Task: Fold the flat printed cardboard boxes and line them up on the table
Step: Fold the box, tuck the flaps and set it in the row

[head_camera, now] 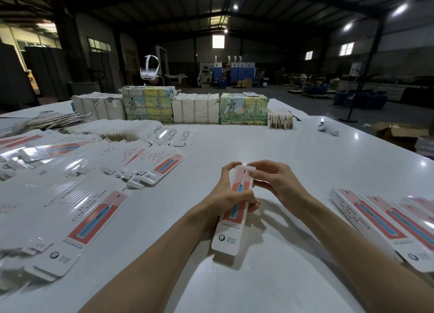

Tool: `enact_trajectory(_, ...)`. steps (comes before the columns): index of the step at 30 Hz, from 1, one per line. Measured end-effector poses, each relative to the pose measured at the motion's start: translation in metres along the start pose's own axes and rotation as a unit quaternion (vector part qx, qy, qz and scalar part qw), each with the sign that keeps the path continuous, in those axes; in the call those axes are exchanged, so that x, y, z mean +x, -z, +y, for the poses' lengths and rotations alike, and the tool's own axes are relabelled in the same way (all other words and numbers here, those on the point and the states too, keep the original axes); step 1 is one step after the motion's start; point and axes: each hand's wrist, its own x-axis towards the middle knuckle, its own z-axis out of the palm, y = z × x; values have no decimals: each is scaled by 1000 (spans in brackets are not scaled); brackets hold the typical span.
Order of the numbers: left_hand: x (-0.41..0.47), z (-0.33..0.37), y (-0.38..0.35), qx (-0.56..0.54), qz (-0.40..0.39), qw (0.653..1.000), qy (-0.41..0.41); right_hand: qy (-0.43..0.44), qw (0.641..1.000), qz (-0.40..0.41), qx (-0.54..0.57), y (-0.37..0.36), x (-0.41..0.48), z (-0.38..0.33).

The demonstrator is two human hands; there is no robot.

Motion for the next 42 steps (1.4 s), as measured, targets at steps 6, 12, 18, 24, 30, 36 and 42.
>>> enact_trajectory(6,-3,2,-3,-5,-9,1000,-2,13,998,26,-64,4,-4,-1)
enact_trajectory(12,-5,12,-12,-172,28,985,0,71,978,64,-184,-12,-2,2)
enact_trajectory(18,-1,15,-13,-287,56,956,6,125,903,-3,-411,-23,-8,-4)
enact_trajectory(24,-12,20,-3,-311,4,950,41,93,837,-37,-538,-35,-25,-16)
enact_trajectory(30,-1,14,-12,-242,60,968,39,41,776,68,-626,1,-58,-24)
enact_trajectory(36,-10,9,-10,-183,23,983,16,-103,684,114,-713,60,-106,-15)
enact_trajectory(42,-13,11,-11,-166,8,986,28,-120,651,132,-738,86,-133,-21)
